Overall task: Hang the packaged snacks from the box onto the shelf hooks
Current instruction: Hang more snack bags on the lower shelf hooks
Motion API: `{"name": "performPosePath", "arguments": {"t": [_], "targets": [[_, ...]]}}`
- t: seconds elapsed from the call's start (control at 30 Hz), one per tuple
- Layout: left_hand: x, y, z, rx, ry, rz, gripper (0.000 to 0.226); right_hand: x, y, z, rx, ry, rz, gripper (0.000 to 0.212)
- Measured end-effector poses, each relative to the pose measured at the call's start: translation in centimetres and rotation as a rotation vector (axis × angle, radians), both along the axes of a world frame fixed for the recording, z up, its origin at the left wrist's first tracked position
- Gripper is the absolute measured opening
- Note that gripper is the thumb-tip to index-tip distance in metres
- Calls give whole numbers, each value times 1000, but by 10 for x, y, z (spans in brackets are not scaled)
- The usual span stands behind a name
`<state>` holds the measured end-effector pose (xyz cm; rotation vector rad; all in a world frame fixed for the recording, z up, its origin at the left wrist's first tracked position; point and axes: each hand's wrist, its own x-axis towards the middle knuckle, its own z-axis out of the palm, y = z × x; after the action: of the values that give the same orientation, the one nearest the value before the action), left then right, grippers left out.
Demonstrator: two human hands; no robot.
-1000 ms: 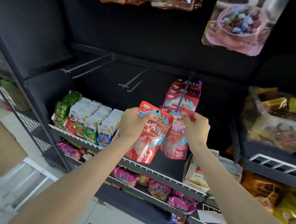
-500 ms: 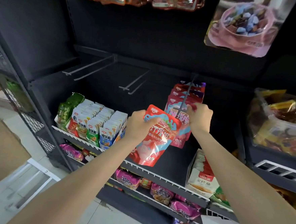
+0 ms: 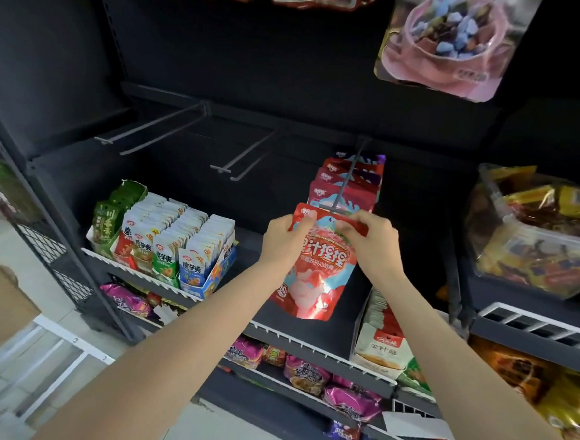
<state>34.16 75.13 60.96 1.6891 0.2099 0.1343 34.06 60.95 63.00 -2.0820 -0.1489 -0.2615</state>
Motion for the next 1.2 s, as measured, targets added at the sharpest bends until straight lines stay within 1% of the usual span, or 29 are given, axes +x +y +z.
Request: {"name": "performPosePath", "arguments": {"t": [0.07,0.17,0.23,0.27,0.33,0.37,0.4,0.47,0.53,0.63,0.73,0.8,0.87,0.93,1.03,1.1,1.2], "targets": [[3,0,-3,-8,1,32,28,3,3,0,-12,-7,1,12],[7,0,-5,26,-7,30,28,9,4,-4,-29,-11,-28,19],[12,-1,-4,71,-6,28,31,11,5,-7,-44,-34,-54,20],[14,-1,-3,123,-14,35,32,13,5,-9,-65,-69,-68,18],[20,-3,0,248,-52,58,31,17,7,-10,-144,-161,-97,14],[23,-4,1,281,-94,62,31,19,9,-9,-197,-207,-110,15],[27,-5,1,308,-146,52,35,22,10,-9,-252,-247,-122,20],[31,-8,1,392,-221,-2,50,29,12,-12,-370,-295,-135,29],[34,-12,1,448,-220,-82,64,35,11,-17,-441,-279,-131,39],[41,-12,3,448,-189,-183,78,42,7,-25,-492,-214,-84,54],[52,-4,8,494,-146,-300,86,49,1,-23,-587,-146,-37,66],[61,0,13,579,-142,-354,88,57,-1,-20,-639,-93,-33,70],[70,-2,19,681,-155,-353,85,66,-1,-19,-675,-94,-62,66],[78,-7,22,745,-172,-313,79,74,0,-19,-687,-132,-107,59],[85,-13,18,735,-173,-268,76,79,1,-19,-684,-163,-143,58],[85,-12,14,723,-168,-252,79,75,2,-21,-663,-205,-166,57],[77,-7,11,701,-178,-216,87,60,0,-31,-628,-385,-284,57]]}}
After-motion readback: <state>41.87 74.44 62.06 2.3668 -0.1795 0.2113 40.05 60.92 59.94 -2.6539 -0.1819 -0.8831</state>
